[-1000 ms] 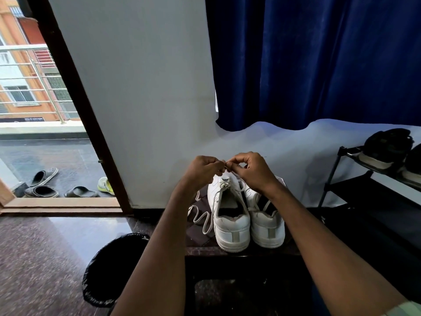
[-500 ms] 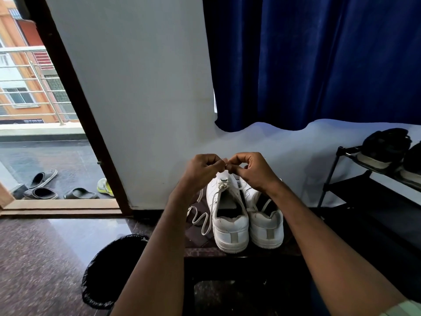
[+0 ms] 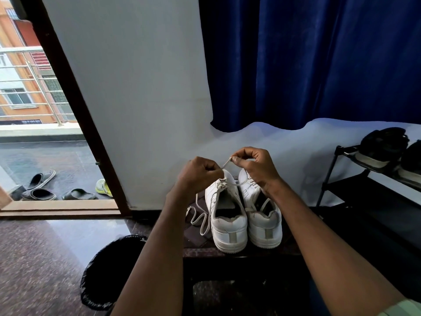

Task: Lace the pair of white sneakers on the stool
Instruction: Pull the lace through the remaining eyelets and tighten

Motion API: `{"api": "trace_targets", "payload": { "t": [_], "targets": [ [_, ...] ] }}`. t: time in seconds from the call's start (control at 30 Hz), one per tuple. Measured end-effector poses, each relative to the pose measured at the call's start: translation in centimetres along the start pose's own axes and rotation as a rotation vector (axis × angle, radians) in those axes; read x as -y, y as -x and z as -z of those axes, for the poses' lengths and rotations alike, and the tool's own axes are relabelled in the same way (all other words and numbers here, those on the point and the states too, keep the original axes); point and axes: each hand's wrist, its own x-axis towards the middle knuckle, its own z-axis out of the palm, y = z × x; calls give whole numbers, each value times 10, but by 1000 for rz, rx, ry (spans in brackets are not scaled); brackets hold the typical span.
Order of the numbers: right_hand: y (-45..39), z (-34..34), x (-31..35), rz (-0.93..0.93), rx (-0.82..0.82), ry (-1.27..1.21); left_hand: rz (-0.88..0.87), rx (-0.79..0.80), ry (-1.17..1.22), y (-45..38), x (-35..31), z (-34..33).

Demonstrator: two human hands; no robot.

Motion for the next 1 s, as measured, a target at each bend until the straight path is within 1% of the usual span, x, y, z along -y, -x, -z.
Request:
{"api": "trace_targets", "payload": {
  "t": [0.03, 0.07, 0.1, 0.17, 0.23, 0.33, 0.4, 0.47, 0.53, 0.6, 0.63, 0.67, 0.73, 0.8, 0.87, 0.9, 0.93, 1.0],
  "targets": [
    [1, 0, 3, -16, 34, -51, -4, -33, -72, 1, 3, -1],
    [2, -1, 5, -19, 69, -74, -6, -36, -87, 2, 5, -1],
    [2, -2, 7, -10, 97, -60, 1, 1, -31, 1, 4, 0],
    [4, -5, 6, 20, 130, 10, 21, 117, 164, 0, -4, 4],
    [5, -6, 6, 36, 129, 50, 40, 161, 243, 0, -10, 6],
    [4, -4, 3, 32, 127, 82, 88, 129, 248, -1, -9, 5],
    [4, -4, 4, -6, 125, 61, 75, 74, 338, 0, -10, 7],
    [2, -4, 5, -70, 65, 19, 74, 11, 462, 1, -16, 10],
    [-2, -3, 1, -163, -77, 51, 93, -30, 597, 2, -22, 14],
    [-5, 0, -6, -234, -221, 190, 123, -73, 757, 0, -22, 18],
    [-5, 2, -11, -246, -260, 307, 132, -89, 808, -1, -21, 20],
    [-2, 2, -13, -227, -258, 437, 134, -97, 808, -1, -20, 19],
    [2, 2, -13, -126, -136, 586, 110, -81, 669, -1, -20, 14],
    [3, -2, -6, 22, 51, 449, 84, -18, 497, 0, -20, 5],
    [6, -10, 1, 104, 192, 284, 81, 38, 418, 0, -18, -1],
    [5, -14, -1, 141, 209, 279, 87, 45, 405, -1, -18, -1],
    [5, -18, -3, 162, 182, 312, 97, 38, 405, 0, -18, 0],
    [3, -20, -10, 129, 63, 373, 122, 24, 453, 0, -19, 3]
  ]
}}
